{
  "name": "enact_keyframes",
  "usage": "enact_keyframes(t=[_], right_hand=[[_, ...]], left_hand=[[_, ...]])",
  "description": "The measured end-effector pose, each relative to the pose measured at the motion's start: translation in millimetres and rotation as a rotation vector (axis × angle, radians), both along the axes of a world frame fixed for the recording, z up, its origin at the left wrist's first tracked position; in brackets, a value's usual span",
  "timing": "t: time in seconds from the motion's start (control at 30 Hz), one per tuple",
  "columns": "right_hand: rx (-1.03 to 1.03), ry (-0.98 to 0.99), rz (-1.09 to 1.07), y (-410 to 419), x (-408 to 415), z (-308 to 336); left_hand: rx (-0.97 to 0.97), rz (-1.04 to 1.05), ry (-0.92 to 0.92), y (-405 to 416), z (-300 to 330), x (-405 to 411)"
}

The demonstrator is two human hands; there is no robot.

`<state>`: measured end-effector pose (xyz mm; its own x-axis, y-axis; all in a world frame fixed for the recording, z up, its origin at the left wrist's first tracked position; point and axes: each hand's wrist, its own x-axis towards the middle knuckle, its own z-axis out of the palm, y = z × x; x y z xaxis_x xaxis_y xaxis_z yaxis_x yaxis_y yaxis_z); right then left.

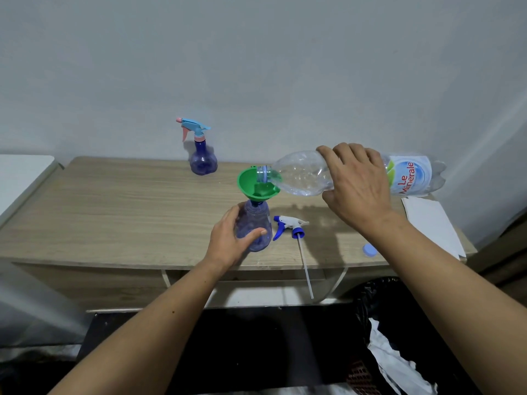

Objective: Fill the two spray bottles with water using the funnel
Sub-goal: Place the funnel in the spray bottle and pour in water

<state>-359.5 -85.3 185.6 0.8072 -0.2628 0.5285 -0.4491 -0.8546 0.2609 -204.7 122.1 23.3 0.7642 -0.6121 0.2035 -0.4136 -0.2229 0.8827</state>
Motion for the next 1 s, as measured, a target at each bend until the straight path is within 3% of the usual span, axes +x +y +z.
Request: enact_keyframes(t=[0.43, 1.0], right_hand=[[-0.031, 0.009, -0.006, -3.1, 0.2, 3.1], [0.133, -0.066, -0.006, 1.0, -6.4, -2.5]], left_hand=[[-0.015, -0.014, 0.032, 2.3, 3.4, -1.2], [0.002, -0.032, 0.027, 2.9, 1.2, 0.5]])
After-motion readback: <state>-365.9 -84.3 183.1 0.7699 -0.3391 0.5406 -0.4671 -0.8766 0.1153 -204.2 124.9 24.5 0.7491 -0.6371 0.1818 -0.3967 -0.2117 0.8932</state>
